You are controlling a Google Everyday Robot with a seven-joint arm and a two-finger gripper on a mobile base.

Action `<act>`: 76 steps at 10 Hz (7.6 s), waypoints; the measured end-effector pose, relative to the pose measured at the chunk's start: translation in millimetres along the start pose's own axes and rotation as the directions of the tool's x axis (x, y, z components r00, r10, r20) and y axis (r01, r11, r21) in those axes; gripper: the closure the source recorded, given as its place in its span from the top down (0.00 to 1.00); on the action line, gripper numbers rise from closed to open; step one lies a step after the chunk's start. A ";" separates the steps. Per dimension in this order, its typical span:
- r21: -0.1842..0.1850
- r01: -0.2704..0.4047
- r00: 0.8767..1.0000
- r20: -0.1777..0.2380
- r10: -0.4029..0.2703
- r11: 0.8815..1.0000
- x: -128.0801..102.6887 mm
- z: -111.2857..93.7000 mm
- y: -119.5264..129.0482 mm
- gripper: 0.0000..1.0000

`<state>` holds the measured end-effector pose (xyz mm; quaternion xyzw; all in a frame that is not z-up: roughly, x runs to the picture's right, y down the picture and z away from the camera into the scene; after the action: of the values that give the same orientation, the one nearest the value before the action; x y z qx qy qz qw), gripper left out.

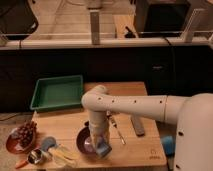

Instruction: Wipe purple bowl with sponge

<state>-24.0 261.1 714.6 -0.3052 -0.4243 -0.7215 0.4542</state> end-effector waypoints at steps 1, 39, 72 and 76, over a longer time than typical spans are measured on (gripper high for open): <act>-0.004 -0.005 1.000 -0.005 0.005 1.000 4.2 1.5 3.0 0.00; 0.114 0.203 0.979 -0.025 -0.202 0.972 -11.8 8.4 -43.1 0.00; 0.115 0.203 0.979 -0.025 -0.201 0.972 -12.0 8.3 -43.3 0.00; 0.114 0.203 0.979 -0.025 -0.201 0.973 -11.8 8.3 -43.1 0.00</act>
<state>-58.2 282.9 694.2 -0.2287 -0.4912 -0.7401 0.3983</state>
